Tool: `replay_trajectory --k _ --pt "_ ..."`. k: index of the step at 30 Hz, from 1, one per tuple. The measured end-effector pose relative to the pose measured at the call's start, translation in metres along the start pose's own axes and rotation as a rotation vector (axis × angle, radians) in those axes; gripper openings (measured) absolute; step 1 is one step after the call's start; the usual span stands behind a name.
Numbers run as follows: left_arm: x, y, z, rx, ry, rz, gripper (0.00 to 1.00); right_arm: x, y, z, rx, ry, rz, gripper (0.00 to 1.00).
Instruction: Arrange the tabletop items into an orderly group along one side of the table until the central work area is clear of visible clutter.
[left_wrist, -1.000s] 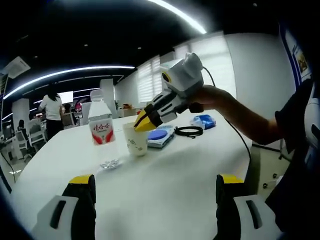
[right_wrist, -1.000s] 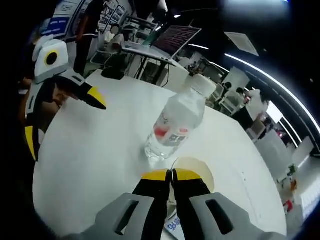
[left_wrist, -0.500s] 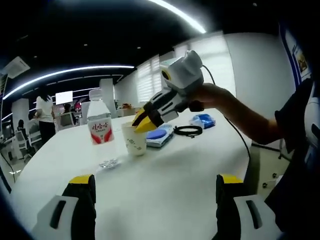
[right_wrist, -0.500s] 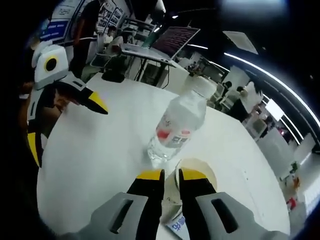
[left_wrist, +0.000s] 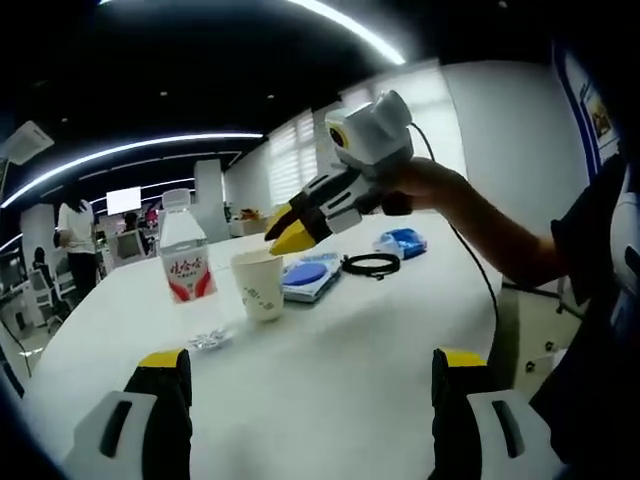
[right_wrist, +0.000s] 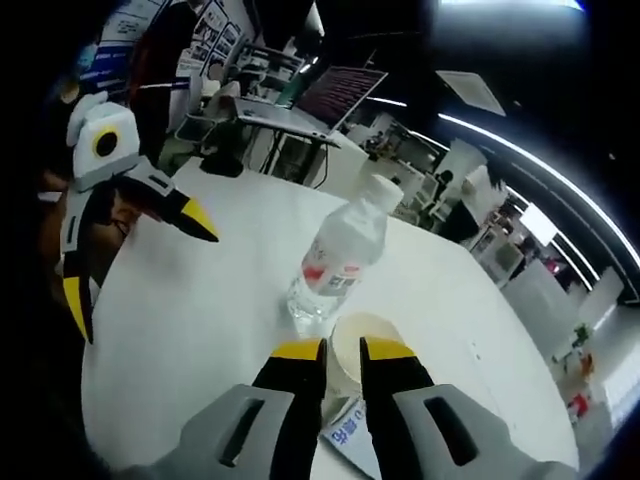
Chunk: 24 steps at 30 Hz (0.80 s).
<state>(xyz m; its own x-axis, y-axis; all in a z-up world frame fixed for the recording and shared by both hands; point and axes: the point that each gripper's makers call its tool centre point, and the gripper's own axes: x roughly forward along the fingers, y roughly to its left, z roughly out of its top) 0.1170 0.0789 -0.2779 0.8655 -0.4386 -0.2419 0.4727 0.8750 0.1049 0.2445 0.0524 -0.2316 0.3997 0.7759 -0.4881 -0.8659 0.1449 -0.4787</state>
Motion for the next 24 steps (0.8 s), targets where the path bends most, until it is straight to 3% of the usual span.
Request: replay_trajectory --k 24 --pt "0.018 -0.017 0.008 0.020 0.000 -0.045 1.00 -0.027 -0.015 -0.026 0.038 0.014 -0.050 0.10"
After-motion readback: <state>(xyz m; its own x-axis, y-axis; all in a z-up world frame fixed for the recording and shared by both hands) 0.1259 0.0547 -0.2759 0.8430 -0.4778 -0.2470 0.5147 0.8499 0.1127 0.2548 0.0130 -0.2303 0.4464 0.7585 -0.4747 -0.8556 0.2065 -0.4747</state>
